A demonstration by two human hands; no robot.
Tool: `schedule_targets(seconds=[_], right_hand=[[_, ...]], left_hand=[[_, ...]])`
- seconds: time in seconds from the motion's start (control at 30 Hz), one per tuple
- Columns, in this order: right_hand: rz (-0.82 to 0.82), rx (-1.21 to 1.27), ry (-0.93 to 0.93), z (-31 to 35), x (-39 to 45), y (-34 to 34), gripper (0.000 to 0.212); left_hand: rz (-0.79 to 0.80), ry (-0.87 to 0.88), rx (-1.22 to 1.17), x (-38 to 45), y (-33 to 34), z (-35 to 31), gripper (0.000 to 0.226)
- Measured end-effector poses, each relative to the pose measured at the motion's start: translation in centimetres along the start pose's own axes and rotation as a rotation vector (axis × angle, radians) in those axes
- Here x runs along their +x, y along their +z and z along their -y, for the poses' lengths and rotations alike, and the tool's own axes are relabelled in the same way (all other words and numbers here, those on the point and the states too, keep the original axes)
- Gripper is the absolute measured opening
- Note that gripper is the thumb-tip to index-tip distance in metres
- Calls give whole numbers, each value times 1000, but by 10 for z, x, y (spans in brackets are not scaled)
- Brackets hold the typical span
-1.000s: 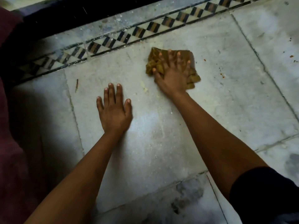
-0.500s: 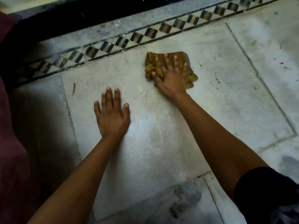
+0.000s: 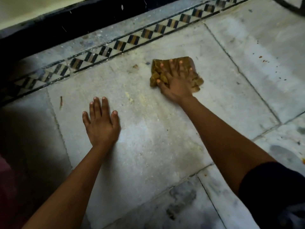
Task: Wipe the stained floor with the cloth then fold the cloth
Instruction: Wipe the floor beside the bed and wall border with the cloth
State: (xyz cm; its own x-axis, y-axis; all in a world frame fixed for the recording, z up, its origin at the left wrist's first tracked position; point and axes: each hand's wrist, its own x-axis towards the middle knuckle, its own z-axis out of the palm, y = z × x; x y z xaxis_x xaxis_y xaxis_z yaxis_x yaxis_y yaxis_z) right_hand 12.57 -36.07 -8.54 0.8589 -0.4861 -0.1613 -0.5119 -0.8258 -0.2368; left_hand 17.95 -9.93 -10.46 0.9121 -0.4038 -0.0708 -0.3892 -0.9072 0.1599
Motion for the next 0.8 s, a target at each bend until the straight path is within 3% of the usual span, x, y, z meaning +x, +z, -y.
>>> schedule_targets(seconds=[0.13, 0.2, 0.3, 0.43, 0.53, 0.67, 0.8], right_hand=[[-64, -12, -187, 7, -43, 16, 69], [-97, -1, -195, -6, -69, 21, 66], [-137, 18, -21, -30, -71, 16, 68], [-117, 48, 186, -26, -10, 3, 61], [-44, 70, 98, -4, 8, 1, 61], [-70, 28, -159, 1, -54, 17, 64], [-119, 56, -27, -45, -113, 17, 68]], left_hand=[[-5, 4, 3, 0, 0, 1, 65], [-10, -4, -1, 0, 0, 2, 65], [-4, -2, 0, 0, 0, 0, 64], [-4, -7, -7, 0, 1, 0, 65], [1, -13, -5, -1, 0, 0, 64], [22, -17, -12, -1, -1, -2, 66], [42, -8, -21, 0, -6, -5, 69]])
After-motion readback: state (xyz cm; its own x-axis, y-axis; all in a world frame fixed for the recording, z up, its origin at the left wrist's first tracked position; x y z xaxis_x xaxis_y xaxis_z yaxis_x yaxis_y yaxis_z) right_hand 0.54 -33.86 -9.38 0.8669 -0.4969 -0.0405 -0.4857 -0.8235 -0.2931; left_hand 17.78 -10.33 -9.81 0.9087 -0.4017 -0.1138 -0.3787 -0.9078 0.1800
